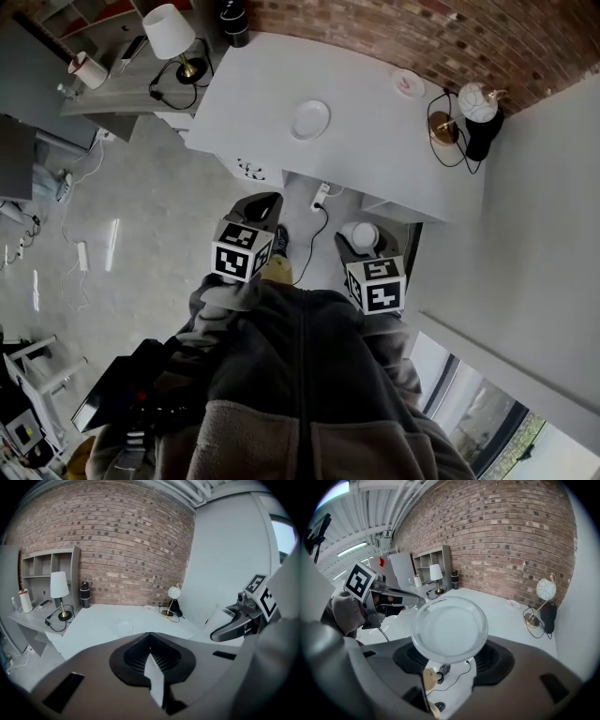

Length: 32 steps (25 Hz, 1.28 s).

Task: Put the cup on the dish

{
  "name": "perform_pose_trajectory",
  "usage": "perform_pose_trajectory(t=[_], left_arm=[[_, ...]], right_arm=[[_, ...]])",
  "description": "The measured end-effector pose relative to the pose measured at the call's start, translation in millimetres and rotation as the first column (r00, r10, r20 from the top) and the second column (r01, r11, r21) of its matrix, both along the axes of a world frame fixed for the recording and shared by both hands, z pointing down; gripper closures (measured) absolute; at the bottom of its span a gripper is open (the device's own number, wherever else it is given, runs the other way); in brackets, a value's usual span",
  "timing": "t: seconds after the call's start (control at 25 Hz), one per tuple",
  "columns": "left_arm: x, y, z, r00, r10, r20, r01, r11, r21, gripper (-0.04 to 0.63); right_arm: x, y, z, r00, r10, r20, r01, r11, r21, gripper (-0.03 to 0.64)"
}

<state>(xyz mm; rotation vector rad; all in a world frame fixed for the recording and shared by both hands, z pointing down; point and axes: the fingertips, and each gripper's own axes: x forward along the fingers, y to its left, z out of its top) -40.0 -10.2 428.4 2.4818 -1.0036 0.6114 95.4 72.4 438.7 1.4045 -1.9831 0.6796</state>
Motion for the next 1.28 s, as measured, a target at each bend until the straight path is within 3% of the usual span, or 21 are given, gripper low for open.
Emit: perform_pose_trajectory(t=[0.44,0.92,1.28], left_arm=[[-22,-96,9,0.998,0.056,-0.009,-0.056,0.998,-0.037,0.591],[-43,-131,39,1.000,0.015,-0.028,-0.019,0.992,-0.126,0.591],[-33,-155,56,0.999,-0.047,-0.011,0.045,0.988,-0.146,0.591]], right_arm=[[-23,-100,-1,0.999,0.035,-0.014,-0.036,0.999,-0.020,0.362],[-42,-148,20,0.999,-0.012,-0.030,0.009,0.996,-0.084,0.362],[-42,-179,42,0.994,-0.104,-0.018,0.102,0.990,-0.096,0.362]])
